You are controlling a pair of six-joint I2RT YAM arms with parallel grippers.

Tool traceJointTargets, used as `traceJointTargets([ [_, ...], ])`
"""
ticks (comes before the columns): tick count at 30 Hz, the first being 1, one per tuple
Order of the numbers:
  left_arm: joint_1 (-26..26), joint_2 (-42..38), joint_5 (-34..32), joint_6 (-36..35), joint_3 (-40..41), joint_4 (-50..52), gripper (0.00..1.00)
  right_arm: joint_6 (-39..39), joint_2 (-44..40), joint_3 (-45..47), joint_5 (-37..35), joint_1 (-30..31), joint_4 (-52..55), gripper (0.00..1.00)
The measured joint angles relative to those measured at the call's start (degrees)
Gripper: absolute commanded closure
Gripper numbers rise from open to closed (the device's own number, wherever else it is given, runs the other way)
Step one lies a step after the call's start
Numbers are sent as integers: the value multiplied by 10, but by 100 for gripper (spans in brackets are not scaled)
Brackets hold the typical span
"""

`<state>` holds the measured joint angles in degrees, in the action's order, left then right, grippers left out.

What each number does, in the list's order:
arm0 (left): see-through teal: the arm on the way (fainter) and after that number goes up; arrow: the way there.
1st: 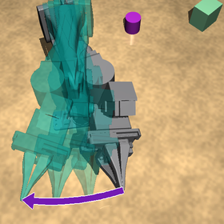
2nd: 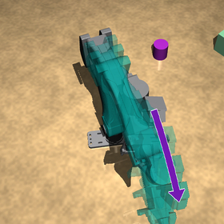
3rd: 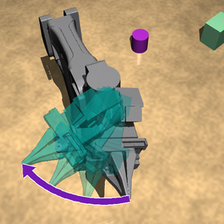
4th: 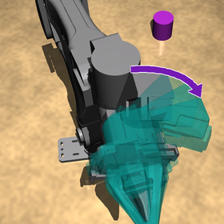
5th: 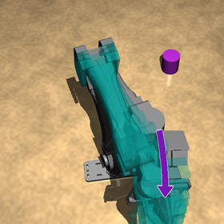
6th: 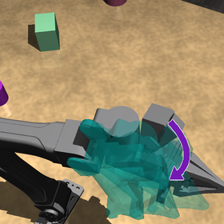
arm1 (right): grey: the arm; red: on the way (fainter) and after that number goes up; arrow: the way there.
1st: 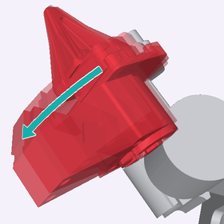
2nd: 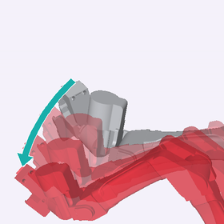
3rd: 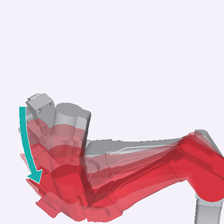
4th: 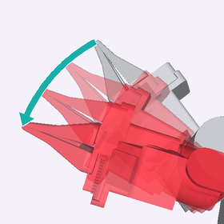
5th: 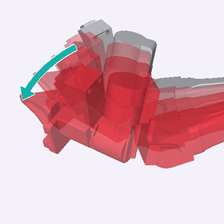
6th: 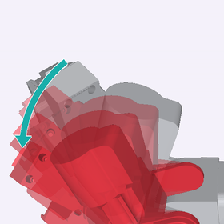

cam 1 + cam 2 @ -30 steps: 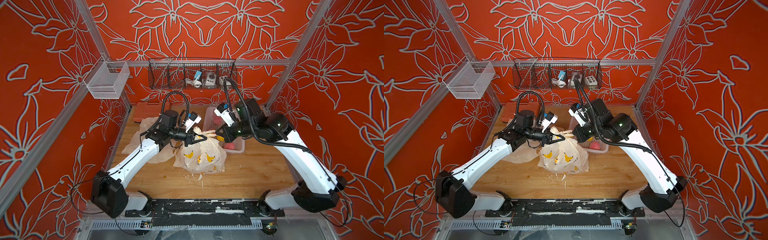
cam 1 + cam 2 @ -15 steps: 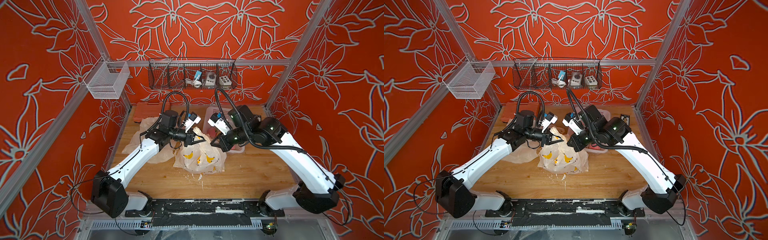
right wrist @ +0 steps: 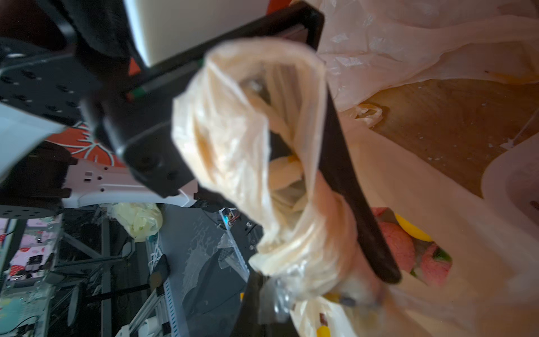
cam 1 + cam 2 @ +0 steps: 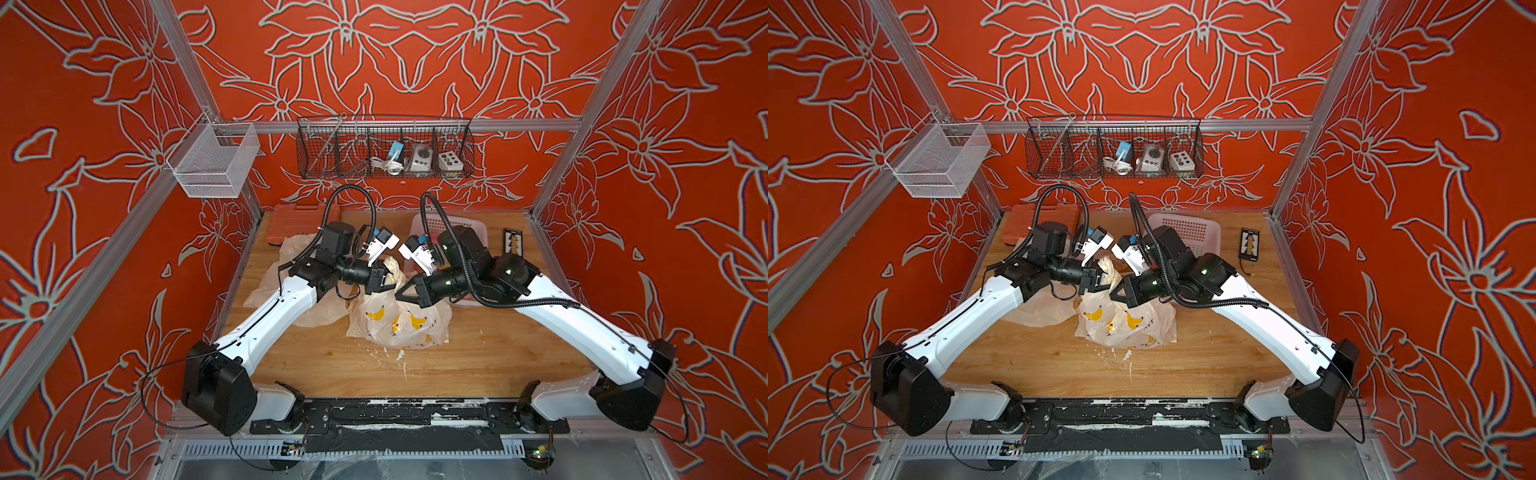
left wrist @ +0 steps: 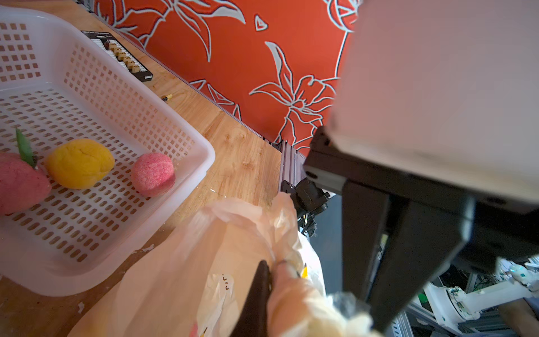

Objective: Place the peach into a plastic bag & tie a knot
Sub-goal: Cross the plastic bag at the center of the board.

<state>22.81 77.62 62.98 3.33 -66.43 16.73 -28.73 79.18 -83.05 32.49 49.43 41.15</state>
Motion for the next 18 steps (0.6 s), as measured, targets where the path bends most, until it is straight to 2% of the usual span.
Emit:
traceJointTargets([
  [5,-5,4,-12,4,0,18,84,39,16,0,-87,22,0,100],
  [13,-11,26,-36,-16,-12,69,81,83,32,2,-226,42,19,100],
  [18,-23,27,-35,-26,-13,88,92,105,36,-17,-234,30,58,100],
])
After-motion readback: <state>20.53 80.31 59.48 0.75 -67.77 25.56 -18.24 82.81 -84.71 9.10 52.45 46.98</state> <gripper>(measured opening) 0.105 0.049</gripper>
